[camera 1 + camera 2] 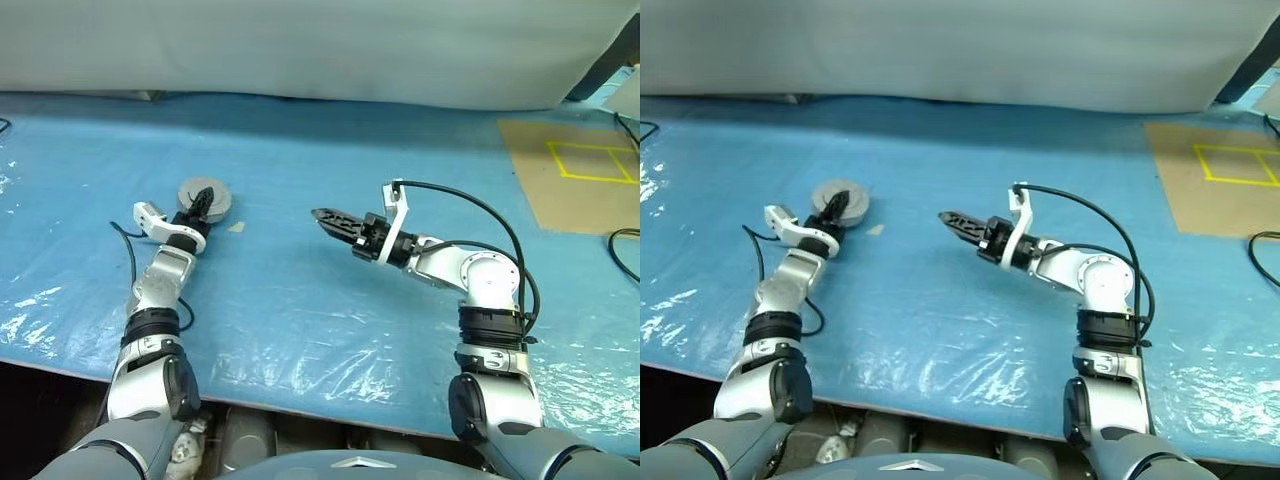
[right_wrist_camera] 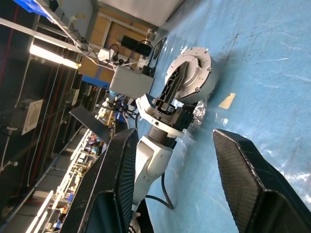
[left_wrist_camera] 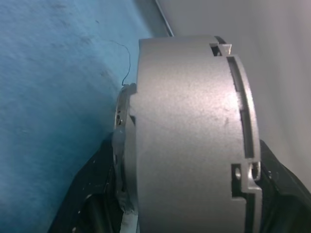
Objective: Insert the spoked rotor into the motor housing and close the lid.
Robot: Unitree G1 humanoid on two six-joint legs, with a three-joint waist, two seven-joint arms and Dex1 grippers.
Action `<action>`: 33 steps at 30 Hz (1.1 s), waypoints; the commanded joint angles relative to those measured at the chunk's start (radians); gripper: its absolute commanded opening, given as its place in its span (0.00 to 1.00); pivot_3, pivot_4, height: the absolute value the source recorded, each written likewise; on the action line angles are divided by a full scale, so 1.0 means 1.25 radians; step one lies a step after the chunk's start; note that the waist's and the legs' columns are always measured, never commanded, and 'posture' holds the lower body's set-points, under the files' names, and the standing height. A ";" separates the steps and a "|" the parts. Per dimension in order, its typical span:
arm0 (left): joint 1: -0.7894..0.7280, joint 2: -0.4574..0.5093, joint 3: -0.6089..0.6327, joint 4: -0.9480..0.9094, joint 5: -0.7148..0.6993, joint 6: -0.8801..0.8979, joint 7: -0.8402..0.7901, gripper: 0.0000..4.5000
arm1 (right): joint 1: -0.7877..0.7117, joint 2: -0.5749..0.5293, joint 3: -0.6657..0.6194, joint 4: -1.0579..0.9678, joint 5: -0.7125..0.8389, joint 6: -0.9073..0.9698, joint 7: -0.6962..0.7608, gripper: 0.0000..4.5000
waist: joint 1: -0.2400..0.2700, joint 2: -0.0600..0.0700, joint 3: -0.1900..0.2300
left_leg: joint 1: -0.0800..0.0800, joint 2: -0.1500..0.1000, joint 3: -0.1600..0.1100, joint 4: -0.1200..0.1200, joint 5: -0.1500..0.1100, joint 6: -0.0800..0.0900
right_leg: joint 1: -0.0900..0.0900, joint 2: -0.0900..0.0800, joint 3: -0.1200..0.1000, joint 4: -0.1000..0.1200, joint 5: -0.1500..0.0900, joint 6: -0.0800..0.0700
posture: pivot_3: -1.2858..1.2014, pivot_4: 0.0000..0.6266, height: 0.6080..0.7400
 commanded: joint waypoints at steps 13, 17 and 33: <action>-0.013 0.045 0.017 0.040 0.083 -0.097 -0.008 0.99 | 0.009 0.001 0.001 -0.024 -0.024 -0.027 0.015 0.58 | -0.001 0.000 0.000 | 0.003 0.000 0.000 0.000 0.000 0.000 | 0.002 0.000 0.000 0.001 0.000 0.000 | 0.52 0.24 1.00; -0.018 0.058 0.009 0.044 0.102 -0.097 -0.014 0.99 | 0.009 0.003 0.002 -0.025 -0.028 -0.029 0.019 0.58 | -0.002 0.000 0.000 | 0.004 0.000 0.000 0.000 0.000 0.000 | 0.002 0.000 0.001 0.002 0.000 0.000 | 0.52 0.24 1.00; 0.109 0.220 0.069 -0.003 0.170 -0.182 0.031 0.99 | 0.030 -0.006 0.013 -0.043 -0.046 -0.043 0.031 0.58 | 0.003 0.000 0.000 | 0.004 0.003 0.000 0.000 0.000 0.000 | 0.002 -0.001 0.000 0.001 0.000 0.000 | 0.52 0.24 1.00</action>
